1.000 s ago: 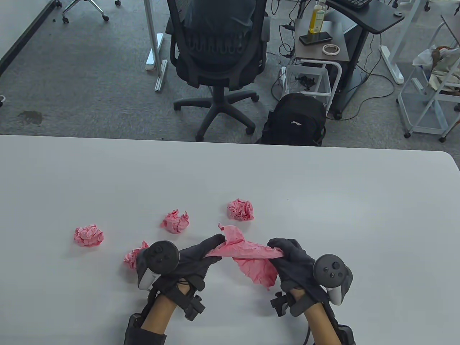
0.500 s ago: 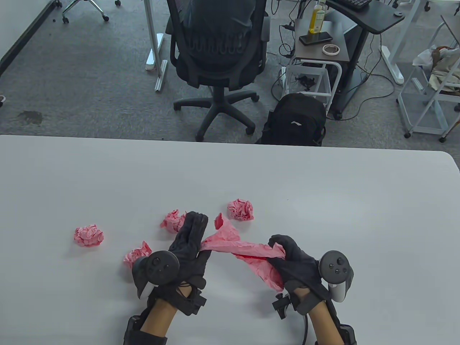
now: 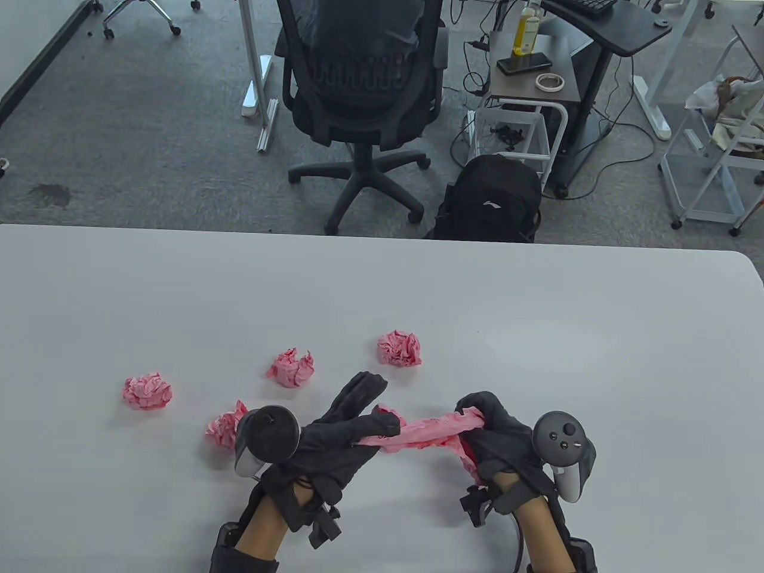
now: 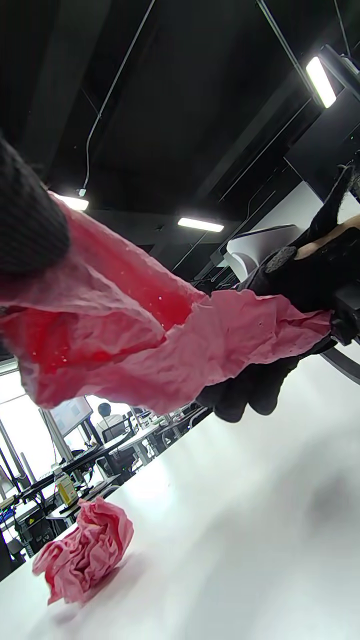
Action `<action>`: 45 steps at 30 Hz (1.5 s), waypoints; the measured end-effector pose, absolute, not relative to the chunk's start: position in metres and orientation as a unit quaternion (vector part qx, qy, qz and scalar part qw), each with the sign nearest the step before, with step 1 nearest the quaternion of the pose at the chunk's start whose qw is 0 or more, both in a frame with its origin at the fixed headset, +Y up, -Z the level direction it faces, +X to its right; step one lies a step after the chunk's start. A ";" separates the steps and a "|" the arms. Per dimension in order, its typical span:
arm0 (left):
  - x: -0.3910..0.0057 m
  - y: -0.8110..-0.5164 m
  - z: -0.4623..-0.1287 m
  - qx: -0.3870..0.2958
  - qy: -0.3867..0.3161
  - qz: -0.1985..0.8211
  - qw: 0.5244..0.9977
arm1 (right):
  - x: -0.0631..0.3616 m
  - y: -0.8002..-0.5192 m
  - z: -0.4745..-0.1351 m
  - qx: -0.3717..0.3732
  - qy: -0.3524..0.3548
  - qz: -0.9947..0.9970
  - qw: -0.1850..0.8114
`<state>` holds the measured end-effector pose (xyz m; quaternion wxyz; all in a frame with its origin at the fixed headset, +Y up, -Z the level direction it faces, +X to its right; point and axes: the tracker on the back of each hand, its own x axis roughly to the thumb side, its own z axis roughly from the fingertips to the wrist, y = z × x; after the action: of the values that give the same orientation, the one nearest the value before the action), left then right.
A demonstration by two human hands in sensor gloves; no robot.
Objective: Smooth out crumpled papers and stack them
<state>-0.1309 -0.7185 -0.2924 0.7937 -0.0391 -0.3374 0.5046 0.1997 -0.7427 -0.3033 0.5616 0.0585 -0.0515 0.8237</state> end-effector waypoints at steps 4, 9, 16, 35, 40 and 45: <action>-0.137 -0.722 -0.296 -0.037 -0.299 0.514 0.803 | 0.205 -0.741 -0.305 0.092 -0.069 0.780 0.615; -0.157 -0.726 -0.301 0.024 -0.197 0.466 0.862 | 0.205 -0.743 -0.309 0.144 -0.037 0.716 0.682; -0.159 -0.747 -0.313 -0.114 -0.264 0.698 0.656 | 0.203 -0.751 -0.310 0.096 0.008 0.784 0.613; -0.177 -0.745 -0.312 -0.007 -0.138 0.537 0.832 | 0.187 -0.762 -0.314 0.244 0.215 0.530 0.783; -0.175 -0.744 -0.311 -0.028 -0.176 0.616 0.768 | 0.191 -0.771 -0.314 0.170 0.234 0.620 0.729; -0.173 -0.747 -0.312 -0.051 -0.186 0.643 0.741 | 0.186 -0.774 -0.310 0.159 0.273 0.658 0.684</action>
<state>-0.1729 -0.7468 -0.3116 0.7409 -0.0505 -0.1858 0.6434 0.1862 -0.7735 -0.3100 0.6838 0.1589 0.2727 0.6579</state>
